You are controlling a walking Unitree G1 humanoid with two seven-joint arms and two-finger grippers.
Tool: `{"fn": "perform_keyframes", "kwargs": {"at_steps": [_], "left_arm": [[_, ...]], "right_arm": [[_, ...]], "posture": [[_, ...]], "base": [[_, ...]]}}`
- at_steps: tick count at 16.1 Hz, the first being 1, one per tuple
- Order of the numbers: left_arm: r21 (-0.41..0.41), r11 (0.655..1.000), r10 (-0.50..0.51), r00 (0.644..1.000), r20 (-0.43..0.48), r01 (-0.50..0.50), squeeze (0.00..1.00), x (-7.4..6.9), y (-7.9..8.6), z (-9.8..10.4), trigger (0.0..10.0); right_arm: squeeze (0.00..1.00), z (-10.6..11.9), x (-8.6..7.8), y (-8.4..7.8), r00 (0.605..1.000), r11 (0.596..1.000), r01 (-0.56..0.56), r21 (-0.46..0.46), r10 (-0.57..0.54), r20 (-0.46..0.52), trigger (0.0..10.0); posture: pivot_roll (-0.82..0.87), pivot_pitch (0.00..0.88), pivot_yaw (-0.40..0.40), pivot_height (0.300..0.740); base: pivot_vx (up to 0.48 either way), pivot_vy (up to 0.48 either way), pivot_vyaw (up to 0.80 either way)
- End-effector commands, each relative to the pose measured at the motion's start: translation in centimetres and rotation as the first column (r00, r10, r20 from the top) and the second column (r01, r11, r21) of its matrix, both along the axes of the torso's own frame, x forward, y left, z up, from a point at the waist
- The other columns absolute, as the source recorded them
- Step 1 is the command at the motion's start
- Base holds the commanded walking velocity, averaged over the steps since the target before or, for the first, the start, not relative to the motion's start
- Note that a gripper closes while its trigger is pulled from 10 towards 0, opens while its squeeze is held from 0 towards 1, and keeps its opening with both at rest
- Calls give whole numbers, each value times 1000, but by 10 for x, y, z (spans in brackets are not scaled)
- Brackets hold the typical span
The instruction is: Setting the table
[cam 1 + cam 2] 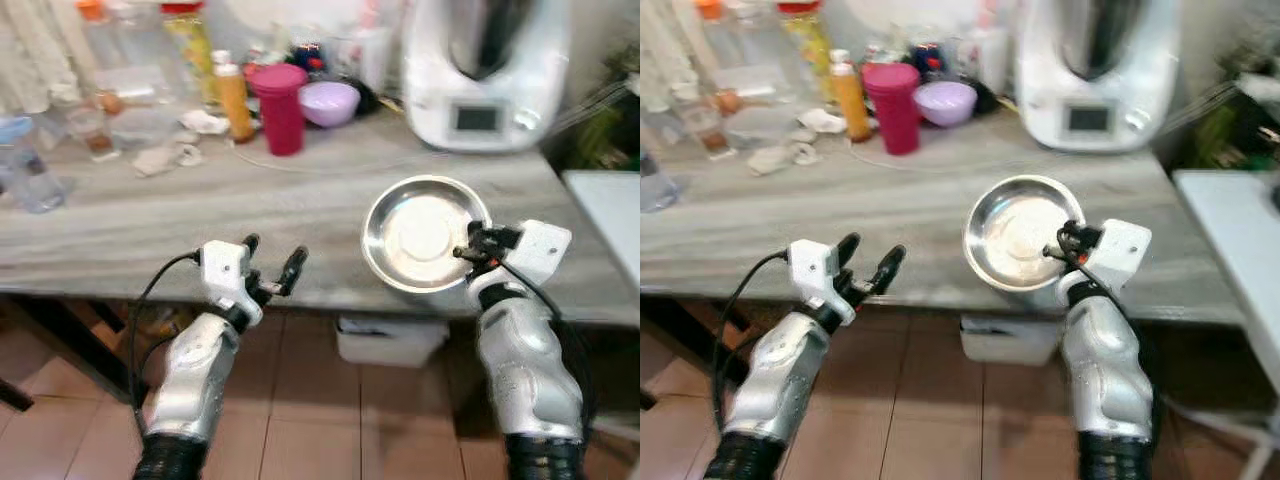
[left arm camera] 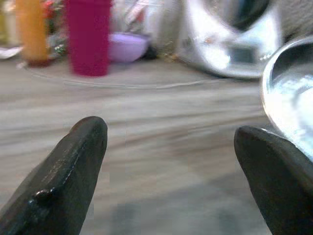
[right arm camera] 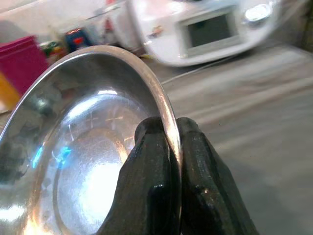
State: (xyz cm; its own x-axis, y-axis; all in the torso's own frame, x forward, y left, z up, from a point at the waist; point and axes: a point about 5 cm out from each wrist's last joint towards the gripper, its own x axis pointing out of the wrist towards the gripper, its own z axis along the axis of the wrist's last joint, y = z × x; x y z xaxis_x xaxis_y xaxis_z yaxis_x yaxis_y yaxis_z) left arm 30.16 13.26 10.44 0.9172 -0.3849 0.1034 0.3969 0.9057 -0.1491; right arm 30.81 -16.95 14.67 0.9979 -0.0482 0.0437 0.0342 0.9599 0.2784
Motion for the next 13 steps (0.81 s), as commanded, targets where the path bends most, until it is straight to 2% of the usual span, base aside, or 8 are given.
{"fn": "perform_keyframes", "kwargs": {"at_steps": [1, 5, 10, 13], "left_arm": [[1, 1000, -13, 1000, 24, 13, 0, 1, -3, 6, 10000], [61, 998, -20, 999, 42, 18, 0, -9, 4, 5, 10000], [146, 977, -160, 987, 24, 155, 0, -36, 9, 0, 10000], [195, 953, -241, 970, 12, 234, 0, -43, 10, 1, 10000]], "right_arm": [[0, 1, 0, -6, 1000, 1000, 15, -7, -15, 5, 10000], [0, 2, 4, -5, 1000, 1000, -12, -2, 12, -1, 10000], [0, 0, 13, -4, 998, 998, -42, 57, 44, -43, 10000], [0, -1, 25, 0, 994, 994, -71, 83, 77, -80, 10000]], "posture": [[-220, 55, 44, 740], [-211, 63, 42, 740], [-206, 73, 42, 740], [-204, 84, 49, 740]], "base": [[0, 0, 0], [0, 0, 0], [0, 0, 0], [0, 0, 0]]}}
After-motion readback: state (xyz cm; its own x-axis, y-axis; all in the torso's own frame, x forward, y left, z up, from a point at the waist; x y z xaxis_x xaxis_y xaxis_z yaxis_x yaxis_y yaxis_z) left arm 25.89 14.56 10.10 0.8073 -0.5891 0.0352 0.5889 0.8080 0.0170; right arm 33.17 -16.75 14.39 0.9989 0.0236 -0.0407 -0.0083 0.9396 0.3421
